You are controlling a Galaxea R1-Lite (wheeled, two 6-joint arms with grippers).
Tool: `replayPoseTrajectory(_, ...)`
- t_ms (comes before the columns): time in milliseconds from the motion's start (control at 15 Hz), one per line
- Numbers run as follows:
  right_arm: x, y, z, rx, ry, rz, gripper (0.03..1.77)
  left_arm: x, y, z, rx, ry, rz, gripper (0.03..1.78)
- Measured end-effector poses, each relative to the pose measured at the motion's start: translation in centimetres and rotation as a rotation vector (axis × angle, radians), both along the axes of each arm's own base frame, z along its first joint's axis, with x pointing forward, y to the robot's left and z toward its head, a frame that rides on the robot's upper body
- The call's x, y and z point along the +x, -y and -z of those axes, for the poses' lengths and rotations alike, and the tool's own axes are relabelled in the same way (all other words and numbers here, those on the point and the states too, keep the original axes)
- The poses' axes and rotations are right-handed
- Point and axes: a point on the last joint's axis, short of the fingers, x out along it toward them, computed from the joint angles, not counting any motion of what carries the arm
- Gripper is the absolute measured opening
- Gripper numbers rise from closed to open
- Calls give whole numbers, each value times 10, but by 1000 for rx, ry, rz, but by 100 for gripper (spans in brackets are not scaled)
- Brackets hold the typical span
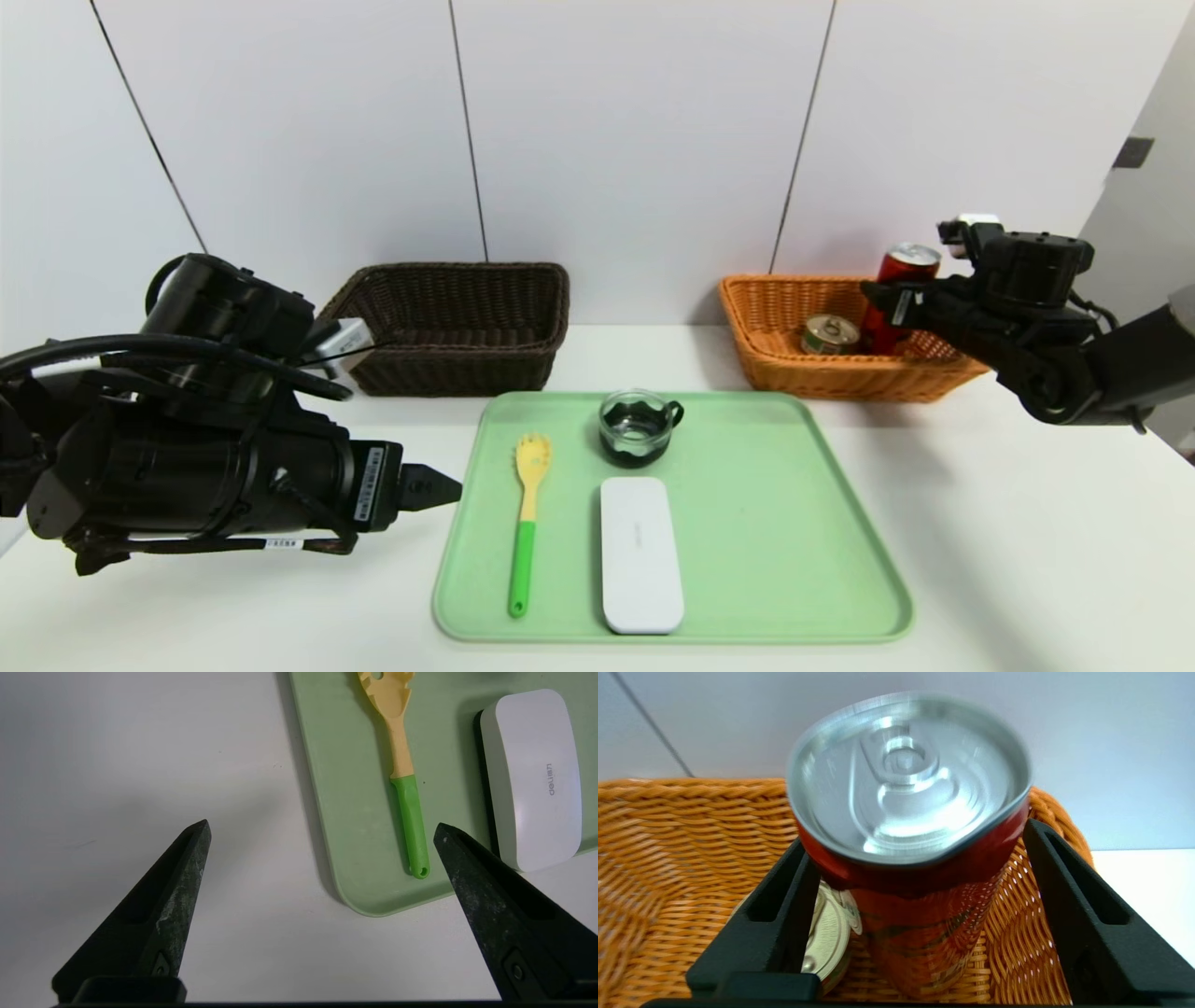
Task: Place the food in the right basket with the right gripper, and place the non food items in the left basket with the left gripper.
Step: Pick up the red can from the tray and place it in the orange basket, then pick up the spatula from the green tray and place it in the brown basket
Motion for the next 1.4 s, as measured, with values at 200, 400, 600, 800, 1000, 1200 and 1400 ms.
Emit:
replayPoseTrajectory(200,-24,-5,-40,15,-7,-53,153,2,1,-11,-20,34,0,169)
replayPoseTrajectory(400,-59,-10,-89,35,-50,-125,159,4,2,-25,-29,50,2,169)
replayPoseTrajectory(600,-102,-15,-131,25,-152,-134,163,5,8,-43,-43,41,3,169)
replayPoseTrajectory(800,-141,-25,-152,102,-286,-145,165,4,21,-66,-52,-7,17,169)
replayPoseTrajectory(1000,-174,-49,-158,264,-376,-226,167,7,39,-84,-42,-99,24,169)
replayPoseTrajectory(1200,-200,-56,-154,297,-481,-239,168,14,61,-86,-28,-136,53,169)
replayPoseTrajectory(1400,-211,-56,-159,303,-532,-220,169,20,73,-80,-17,-149,71,169)
